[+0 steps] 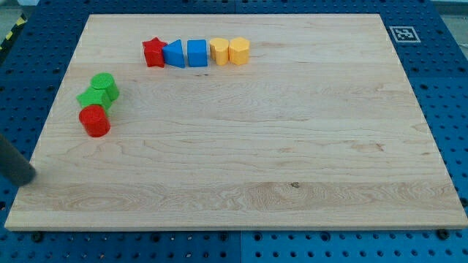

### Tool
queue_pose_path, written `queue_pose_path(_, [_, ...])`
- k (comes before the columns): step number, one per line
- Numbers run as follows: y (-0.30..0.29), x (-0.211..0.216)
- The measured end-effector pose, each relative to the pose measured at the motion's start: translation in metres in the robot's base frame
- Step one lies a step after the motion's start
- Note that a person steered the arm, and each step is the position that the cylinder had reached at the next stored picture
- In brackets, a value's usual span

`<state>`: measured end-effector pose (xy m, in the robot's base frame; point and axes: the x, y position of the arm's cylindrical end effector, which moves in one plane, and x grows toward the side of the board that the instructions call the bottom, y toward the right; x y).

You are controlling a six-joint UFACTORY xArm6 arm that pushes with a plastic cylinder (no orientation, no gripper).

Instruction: Separate the green blocks

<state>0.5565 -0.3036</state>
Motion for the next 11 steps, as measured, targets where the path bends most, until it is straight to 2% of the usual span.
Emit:
queue_pose_path(1, [-0.001, -0.015])
queue_pose_path(2, [-0.001, -0.095])
queue_pose_path(3, [0.000, -0.152])
queue_pose_path(6, [0.151, -0.155])
queue_pose_path(11, [0.198, -0.163])
